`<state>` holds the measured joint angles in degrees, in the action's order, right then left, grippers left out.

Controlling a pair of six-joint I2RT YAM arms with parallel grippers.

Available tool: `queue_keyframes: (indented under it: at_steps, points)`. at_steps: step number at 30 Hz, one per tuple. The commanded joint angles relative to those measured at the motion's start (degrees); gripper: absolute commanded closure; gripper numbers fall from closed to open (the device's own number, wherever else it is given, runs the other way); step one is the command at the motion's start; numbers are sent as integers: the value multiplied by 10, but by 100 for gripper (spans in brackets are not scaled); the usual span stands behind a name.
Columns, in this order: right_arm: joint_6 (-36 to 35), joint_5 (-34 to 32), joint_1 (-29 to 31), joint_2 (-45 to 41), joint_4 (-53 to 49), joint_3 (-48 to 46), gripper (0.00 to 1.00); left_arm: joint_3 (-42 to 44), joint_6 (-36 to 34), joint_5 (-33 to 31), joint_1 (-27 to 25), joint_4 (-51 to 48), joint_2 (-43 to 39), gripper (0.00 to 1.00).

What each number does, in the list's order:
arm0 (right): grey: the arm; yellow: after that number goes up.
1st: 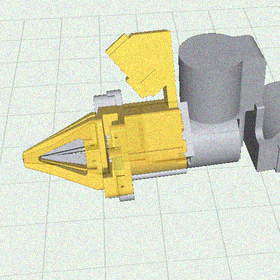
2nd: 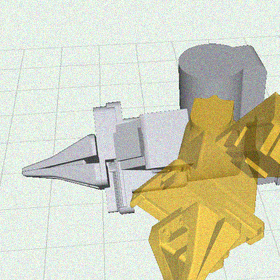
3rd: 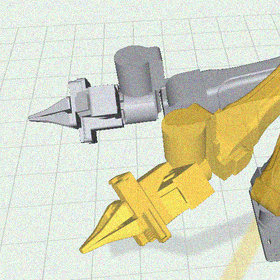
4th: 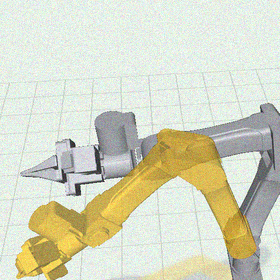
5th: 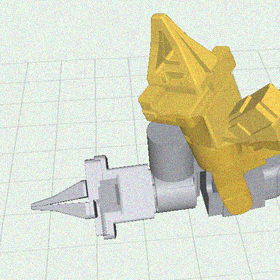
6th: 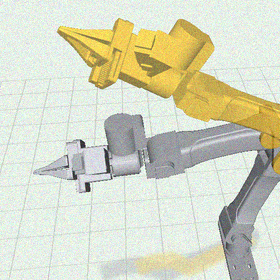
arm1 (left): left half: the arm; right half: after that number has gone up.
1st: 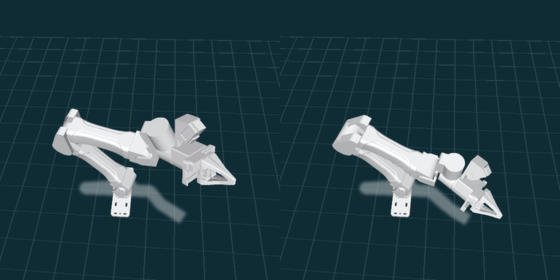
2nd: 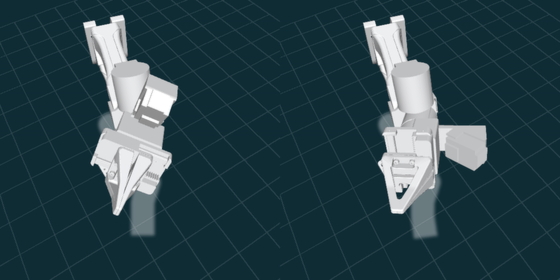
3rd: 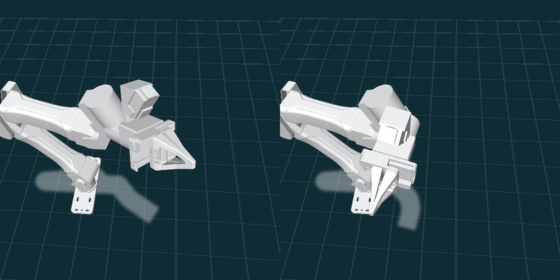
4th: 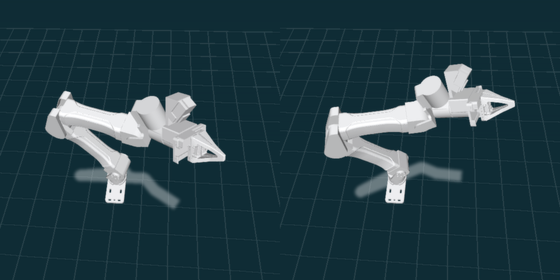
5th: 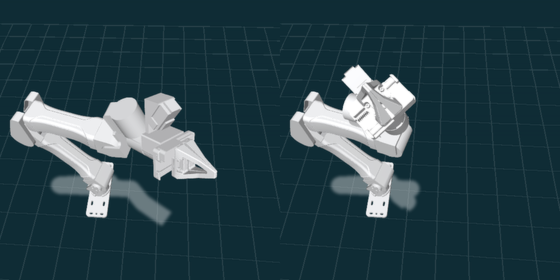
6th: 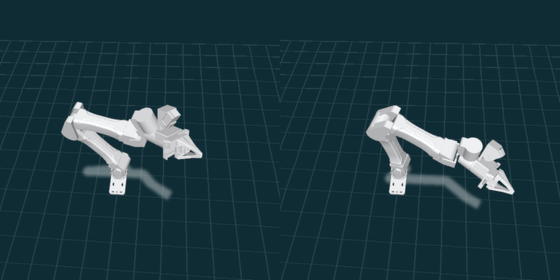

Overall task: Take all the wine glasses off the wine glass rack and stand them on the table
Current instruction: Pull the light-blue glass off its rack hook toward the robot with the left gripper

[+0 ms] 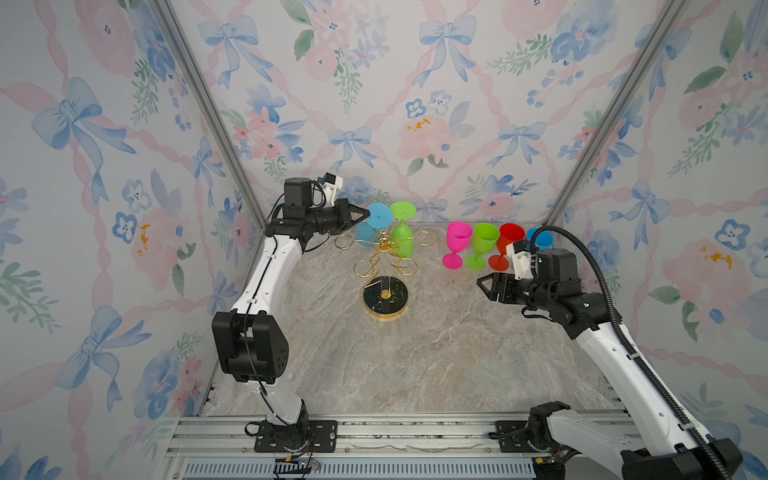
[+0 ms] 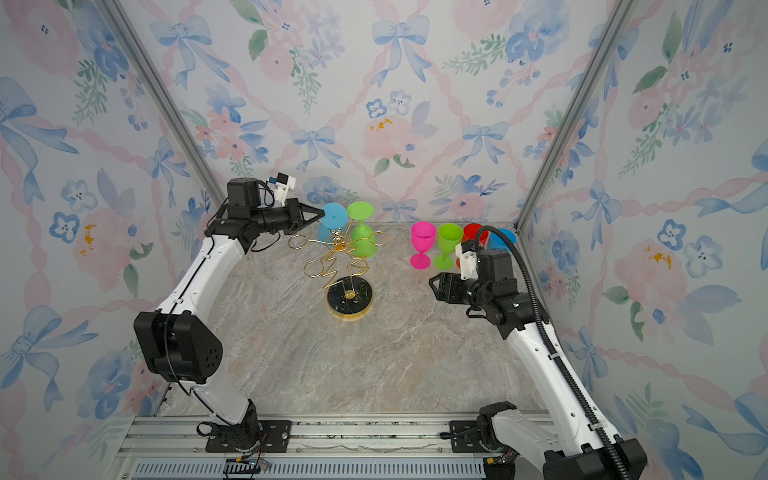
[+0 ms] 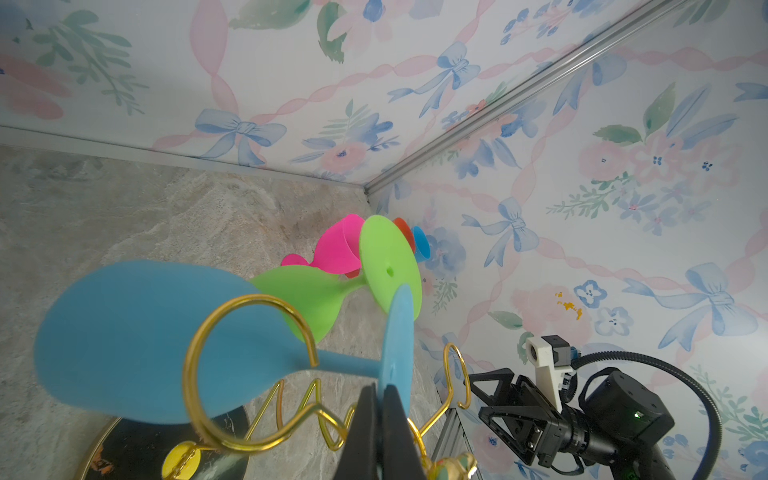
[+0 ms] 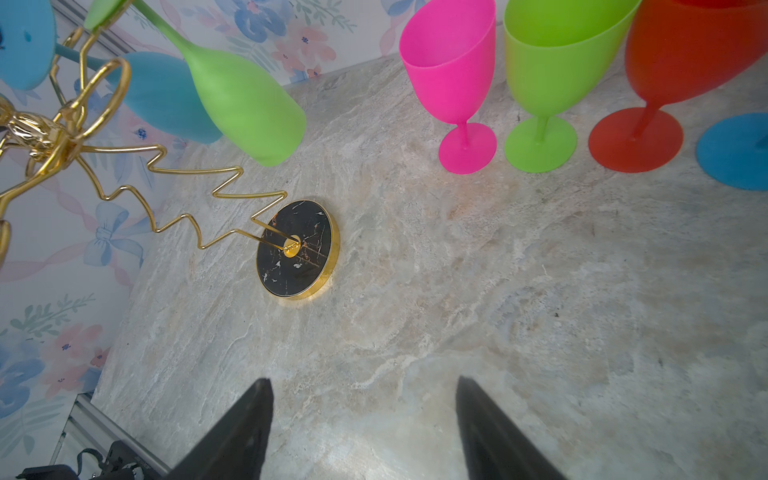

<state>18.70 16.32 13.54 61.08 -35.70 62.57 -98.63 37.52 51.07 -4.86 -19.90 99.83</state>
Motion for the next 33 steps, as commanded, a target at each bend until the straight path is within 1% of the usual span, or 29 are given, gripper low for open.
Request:
queue_keyframes:
  at_steps: [1,17,19,25,30,33]
  points:
    - [5,4,-4,-5,8,-6,28,-26,-3,11,-1,-2,20,100]
    - [6,2,-4,-6,7,-9,28,-117,8,17,0,-2,87,100]
    - [7,2,-4,-7,8,-10,28,-123,7,10,3,-1,92,100]
    - [12,7,-4,-4,14,-11,28,-149,10,-40,25,-2,99,100]
    - [16,10,-4,-2,20,-16,28,-172,19,-61,52,-1,101,100]
    - [21,13,-3,-2,24,-18,28,-173,23,-72,71,-1,95,100]
